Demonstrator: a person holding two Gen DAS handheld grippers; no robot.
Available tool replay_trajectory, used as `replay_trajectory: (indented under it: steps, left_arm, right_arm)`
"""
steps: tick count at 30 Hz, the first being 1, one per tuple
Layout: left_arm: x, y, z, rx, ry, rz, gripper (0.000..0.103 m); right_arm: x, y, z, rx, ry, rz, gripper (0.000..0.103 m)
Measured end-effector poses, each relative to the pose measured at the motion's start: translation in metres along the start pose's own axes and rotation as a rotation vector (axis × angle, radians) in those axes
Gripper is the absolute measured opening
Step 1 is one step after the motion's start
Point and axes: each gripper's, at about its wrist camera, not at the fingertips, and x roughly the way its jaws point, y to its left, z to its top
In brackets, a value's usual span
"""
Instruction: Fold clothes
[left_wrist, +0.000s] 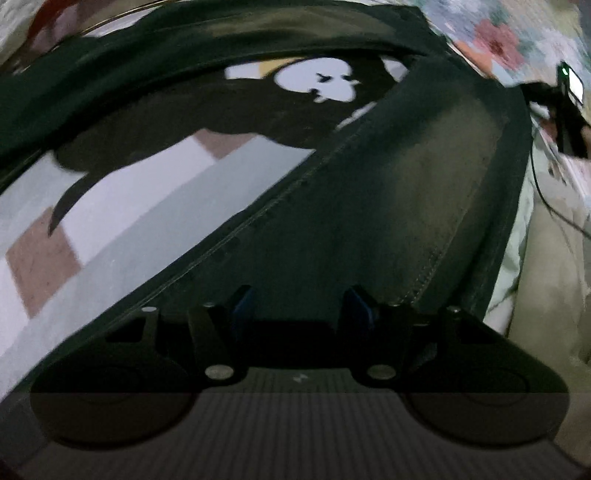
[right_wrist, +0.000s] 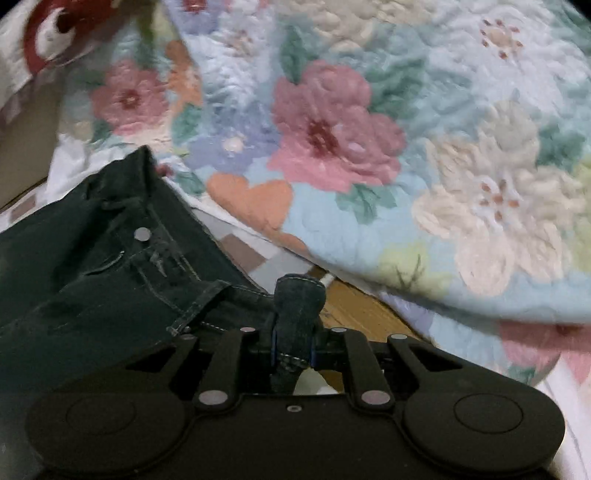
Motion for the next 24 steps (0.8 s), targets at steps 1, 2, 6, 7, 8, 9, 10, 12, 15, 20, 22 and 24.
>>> replay_trajectory:
  steps: [1,2,6,7,8,9,10,12,15,20,22,24]
  left_arm:
    - [-0.002,0.003,-0.003,-0.018,-0.001,0.006,0.057]
    - [-0.005,0.006,-0.007,-0.036,-0.002,0.013,0.057]
    - [-0.014,0.018,-0.021,-0.109,-0.007,0.038,0.060]
    - [-0.017,0.021,-0.026,-0.140,-0.010,0.050,0.060]
    - [-0.019,0.025,-0.032,-0.174,-0.014,0.063,0.060]
    - [-0.022,0.029,-0.037,-0.209,-0.017,0.077,0.061]
    - [-0.025,0.033,-0.043,-0.243,-0.021,0.090,0.061]
    - [-0.035,0.037,-0.052,-0.280,-0.037,0.162,0.061]
    - [-0.053,0.055,-0.070,-0.372,-0.056,0.294,0.061]
    - [-0.080,0.093,-0.099,-0.545,-0.106,0.384,0.061]
    - [-0.090,0.105,-0.110,-0.599,-0.130,0.404,0.061]
    - [-0.100,0.116,-0.121,-0.654,-0.154,0.424,0.061]
  right_arm:
    - [-0.010,0.003,0.006,-0.012,-0.036,-0.005,0.016]
    - [-0.018,0.004,0.012,-0.019,-0.063,-0.002,0.016]
    - [-0.005,-0.001,0.015,-0.032,0.009,-0.011,0.016]
    - [0.006,0.002,0.010,-0.055,0.044,-0.026,0.016]
    - [0.013,0.004,0.004,-0.059,0.065,-0.036,0.016]
    - [0.016,0.004,-0.002,-0.038,0.070,-0.039,0.018]
    - [0.016,0.002,-0.005,-0.016,0.070,-0.044,0.019]
    - [0.014,-0.003,-0.007,0.020,0.065,-0.061,0.032]
    - [0.004,-0.015,0.001,0.070,0.029,-0.105,0.046]
    - [-0.017,-0.023,0.015,0.117,-0.048,-0.124,0.053]
    - [-0.028,-0.014,0.023,0.105,-0.094,-0.084,0.053]
    - [-0.041,0.009,0.031,0.039,-0.140,-0.021,0.053]
